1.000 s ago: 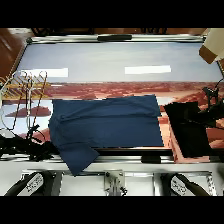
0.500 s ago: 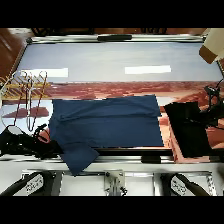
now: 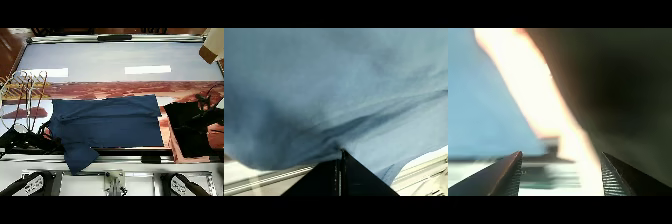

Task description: Fold the shirts.

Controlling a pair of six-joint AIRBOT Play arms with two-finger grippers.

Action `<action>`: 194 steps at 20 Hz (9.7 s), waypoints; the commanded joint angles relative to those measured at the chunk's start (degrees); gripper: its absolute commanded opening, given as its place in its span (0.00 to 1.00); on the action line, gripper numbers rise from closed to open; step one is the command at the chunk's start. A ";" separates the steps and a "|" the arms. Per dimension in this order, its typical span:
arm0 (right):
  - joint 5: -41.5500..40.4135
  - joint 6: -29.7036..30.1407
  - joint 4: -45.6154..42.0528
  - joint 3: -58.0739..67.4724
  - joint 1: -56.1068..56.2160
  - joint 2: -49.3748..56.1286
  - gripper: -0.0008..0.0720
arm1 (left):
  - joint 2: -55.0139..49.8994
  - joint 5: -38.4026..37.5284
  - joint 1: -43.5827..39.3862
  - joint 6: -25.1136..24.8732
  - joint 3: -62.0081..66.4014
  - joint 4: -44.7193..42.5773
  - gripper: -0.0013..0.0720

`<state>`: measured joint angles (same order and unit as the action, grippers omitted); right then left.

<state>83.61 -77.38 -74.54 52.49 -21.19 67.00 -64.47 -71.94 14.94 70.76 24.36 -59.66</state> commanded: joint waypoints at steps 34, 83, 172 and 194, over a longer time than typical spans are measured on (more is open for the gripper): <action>-22.21 -3.17 -3.37 18.05 17.86 14.47 0.10 | -6.36 5.14 -0.28 1.11 34.32 0.85 0.06; -2.78 -6.69 18.78 28.59 21.03 -0.68 0.10 | -28.02 15.87 -38.82 14.27 56.72 16.17 0.06; -5.90 1.36 10.19 42.62 -4.46 5.35 0.10 | 6.64 -2.08 -4.61 16.92 55.06 -7.43 0.06; 16.50 -21.40 -18.97 -0.70 -4.52 -8.07 0.10 | 6.62 -2.08 -4.61 13.68 55.06 -3.58 0.06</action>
<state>101.47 -94.37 -93.30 59.59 -25.69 60.73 -57.87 -74.02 10.31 85.08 79.42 -63.96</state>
